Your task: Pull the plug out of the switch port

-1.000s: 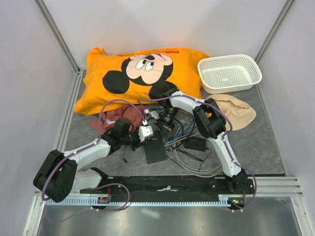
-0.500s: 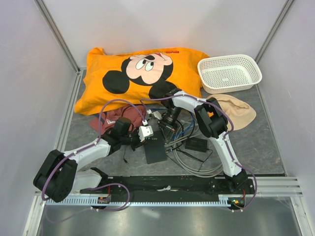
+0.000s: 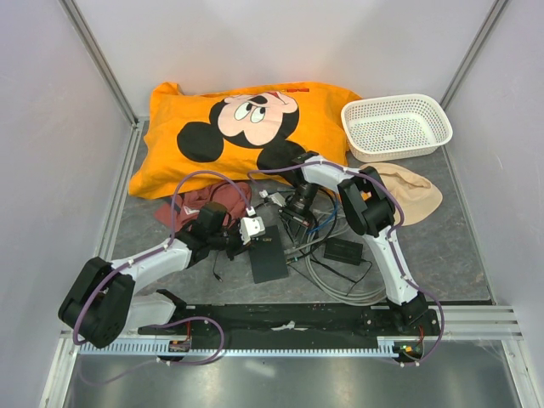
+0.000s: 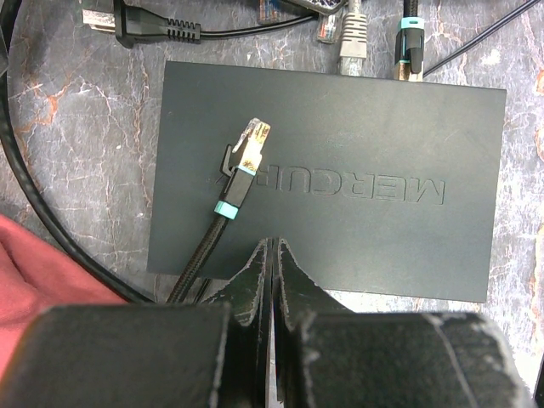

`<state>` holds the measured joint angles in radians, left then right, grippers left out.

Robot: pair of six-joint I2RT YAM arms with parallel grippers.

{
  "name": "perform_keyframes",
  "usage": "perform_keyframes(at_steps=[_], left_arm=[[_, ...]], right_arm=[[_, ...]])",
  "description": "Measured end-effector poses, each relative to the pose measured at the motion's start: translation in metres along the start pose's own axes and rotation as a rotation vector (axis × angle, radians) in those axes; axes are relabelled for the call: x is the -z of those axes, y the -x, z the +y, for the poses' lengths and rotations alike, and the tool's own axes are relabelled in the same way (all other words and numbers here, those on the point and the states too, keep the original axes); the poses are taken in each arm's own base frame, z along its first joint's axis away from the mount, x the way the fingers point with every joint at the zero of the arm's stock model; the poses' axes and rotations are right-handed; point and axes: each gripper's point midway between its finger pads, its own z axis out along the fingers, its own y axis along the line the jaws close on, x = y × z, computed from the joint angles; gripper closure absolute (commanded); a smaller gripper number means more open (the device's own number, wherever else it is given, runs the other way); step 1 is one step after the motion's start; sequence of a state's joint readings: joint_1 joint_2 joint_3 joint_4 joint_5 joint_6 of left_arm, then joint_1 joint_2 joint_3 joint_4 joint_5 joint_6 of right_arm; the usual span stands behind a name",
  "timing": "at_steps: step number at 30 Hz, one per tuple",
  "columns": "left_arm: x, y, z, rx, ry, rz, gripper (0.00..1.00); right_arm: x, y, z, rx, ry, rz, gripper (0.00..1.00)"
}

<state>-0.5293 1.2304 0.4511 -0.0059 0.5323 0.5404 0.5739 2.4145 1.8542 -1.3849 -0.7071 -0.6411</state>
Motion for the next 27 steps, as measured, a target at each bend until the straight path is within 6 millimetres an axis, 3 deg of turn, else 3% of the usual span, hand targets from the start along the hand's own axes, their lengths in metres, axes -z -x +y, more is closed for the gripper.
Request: perform_keyframes(at_steps=[9, 18, 27], left_arm=[[0.000, 0.000, 0.000, 0.000, 0.000, 0.000, 0.99], [-0.001, 0.001, 0.002, -0.004, 0.007, -0.002, 0.98], [-0.001, 0.001, 0.002, -0.004, 0.008, -0.002, 0.99]], right_arm=[[0.008, -0.010, -0.006, 0.003, -0.027, 0.035, 1.00], [0.055, -0.021, -0.047, 0.012, -0.158, 0.015, 1.00], [0.060, -0.029, -0.052, -0.033, -0.196, 0.042, 0.99]])
